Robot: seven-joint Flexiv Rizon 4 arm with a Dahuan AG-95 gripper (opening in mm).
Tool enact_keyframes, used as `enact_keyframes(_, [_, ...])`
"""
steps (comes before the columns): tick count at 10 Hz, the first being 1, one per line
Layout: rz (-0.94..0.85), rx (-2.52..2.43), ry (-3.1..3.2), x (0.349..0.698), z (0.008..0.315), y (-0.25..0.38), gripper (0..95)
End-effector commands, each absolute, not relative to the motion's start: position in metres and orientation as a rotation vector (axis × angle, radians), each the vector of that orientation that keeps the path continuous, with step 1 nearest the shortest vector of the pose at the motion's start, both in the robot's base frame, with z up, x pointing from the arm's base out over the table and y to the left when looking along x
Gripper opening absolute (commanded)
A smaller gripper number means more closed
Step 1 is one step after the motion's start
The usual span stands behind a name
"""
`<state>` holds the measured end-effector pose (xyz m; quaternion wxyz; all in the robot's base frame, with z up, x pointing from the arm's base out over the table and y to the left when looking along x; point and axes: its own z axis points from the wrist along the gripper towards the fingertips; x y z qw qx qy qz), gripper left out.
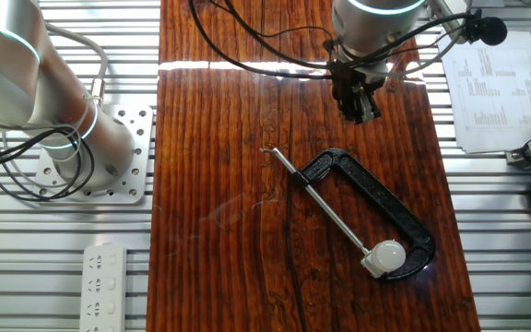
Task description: Take out the light bulb by rotating it
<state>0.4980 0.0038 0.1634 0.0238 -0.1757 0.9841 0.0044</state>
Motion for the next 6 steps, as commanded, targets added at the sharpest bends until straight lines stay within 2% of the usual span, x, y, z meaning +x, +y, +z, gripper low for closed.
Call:
enact_keyframes(1, [0.01,-0.549,3.045,0.4984,0.1614,0.0042,0.0])
enact_keyframes(6, [0.011,-0.545,3.044,0.4987,0.1598,0.0069,0.0])
